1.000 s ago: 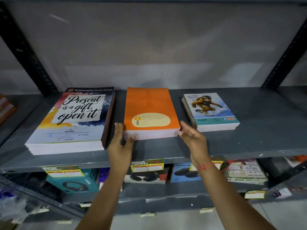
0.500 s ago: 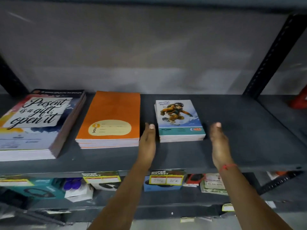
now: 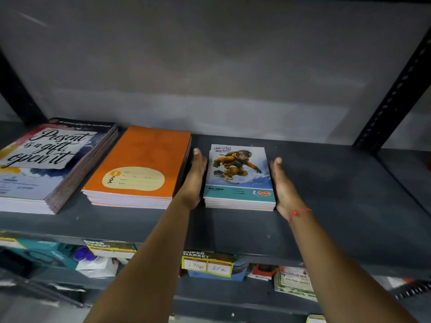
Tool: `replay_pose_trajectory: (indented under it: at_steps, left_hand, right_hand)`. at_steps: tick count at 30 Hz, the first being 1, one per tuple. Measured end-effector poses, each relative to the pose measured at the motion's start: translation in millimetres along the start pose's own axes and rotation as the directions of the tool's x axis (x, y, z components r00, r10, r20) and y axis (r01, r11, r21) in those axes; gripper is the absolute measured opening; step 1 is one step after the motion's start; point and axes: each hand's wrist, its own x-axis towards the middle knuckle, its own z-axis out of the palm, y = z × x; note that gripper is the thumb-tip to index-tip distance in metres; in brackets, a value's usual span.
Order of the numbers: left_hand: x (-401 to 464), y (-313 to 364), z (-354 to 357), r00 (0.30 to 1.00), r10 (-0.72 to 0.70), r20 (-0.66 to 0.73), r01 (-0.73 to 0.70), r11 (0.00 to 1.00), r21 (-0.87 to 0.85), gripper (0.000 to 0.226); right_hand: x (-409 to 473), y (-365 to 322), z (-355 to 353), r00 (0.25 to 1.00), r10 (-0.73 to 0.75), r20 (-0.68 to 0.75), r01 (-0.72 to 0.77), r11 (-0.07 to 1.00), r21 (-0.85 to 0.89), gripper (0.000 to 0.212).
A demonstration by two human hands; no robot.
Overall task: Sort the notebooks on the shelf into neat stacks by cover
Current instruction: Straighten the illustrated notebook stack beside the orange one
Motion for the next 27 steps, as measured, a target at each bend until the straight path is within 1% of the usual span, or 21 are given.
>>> replay_pose_trajectory:
  at_steps: [2,3,5,7,9,11,14,16,18,21,22,25,27]
  left_hand:
    - [1,-1,4,1.0,0.005,0.003,-0.005,0.998,-0.057,0.069]
    - [1,-3,6,1.0,0.007,-0.026,-0.009,0.998,-0.068,0.067]
    - [3,-7,8,0.993,0.018,-0.116,-0.022,0.999,-0.04,0.065]
    - [3,-9,10,0.987,0.034,-0.154,-0.037,0.999,-0.017,0.065]
    - [-2,-6,13,0.988,0.028,-0.152,-0.026,0.999,0.02,0.063]
    - [-7,-2,15,0.991,0.034,-0.13,-0.027,0.998,0.06,0.054]
    - [-16,-8,9,0.982,0.08,-0.17,-0.068,0.995,0.071,0.054]
    - [-29,-19,3,0.981,0.081,-0.175,-0.064,0.993,0.099,0.048]
    - [-44,-33,-3,0.985,0.099,-0.145,-0.072,0.981,0.182,0.044]
    - [-59,-39,-6,0.982,0.163,-0.098,-0.119,0.929,0.351,0.067]
    - [-61,-39,-6,0.98,0.175,-0.097,-0.124,0.91,0.395,0.069]
    - [-62,-38,-4,0.968,0.215,-0.13,-0.134,0.881,0.454,0.063]
    - [-61,-39,-3,0.962,0.232,-0.143,-0.141,0.872,0.47,0.058]
  right_hand:
    - [4,-2,4,0.998,0.047,0.031,-0.046,0.998,-0.04,0.067]
    - [4,-2,6,0.997,0.058,0.041,-0.056,0.997,-0.062,0.068]
    - [4,-3,9,0.998,0.051,0.049,-0.045,0.993,-0.111,0.071]
    - [5,-4,10,0.998,0.028,0.064,-0.018,0.988,-0.153,0.074]
    - [5,-6,8,0.997,0.028,0.077,-0.017,0.99,-0.143,0.074]
    - [-1,-5,7,0.998,0.012,0.064,-0.006,0.995,-0.096,0.069]
    - [-16,3,2,0.997,-0.081,0.016,0.082,0.996,-0.035,0.06]
    - [-28,12,-3,0.993,-0.117,-0.024,0.116,0.993,-0.034,0.063]
    - [-40,19,-9,0.988,-0.142,-0.061,0.136,0.987,-0.089,0.07]
    - [-51,29,-14,0.987,-0.159,-0.015,0.155,0.976,-0.154,0.074]
    - [-53,32,-14,0.987,-0.158,0.009,0.157,0.97,-0.186,0.074]
    - [-59,36,-10,0.979,-0.202,0.006,0.189,0.906,-0.379,0.064]
    - [-60,36,-8,0.972,-0.233,-0.03,0.197,0.877,-0.438,0.059]
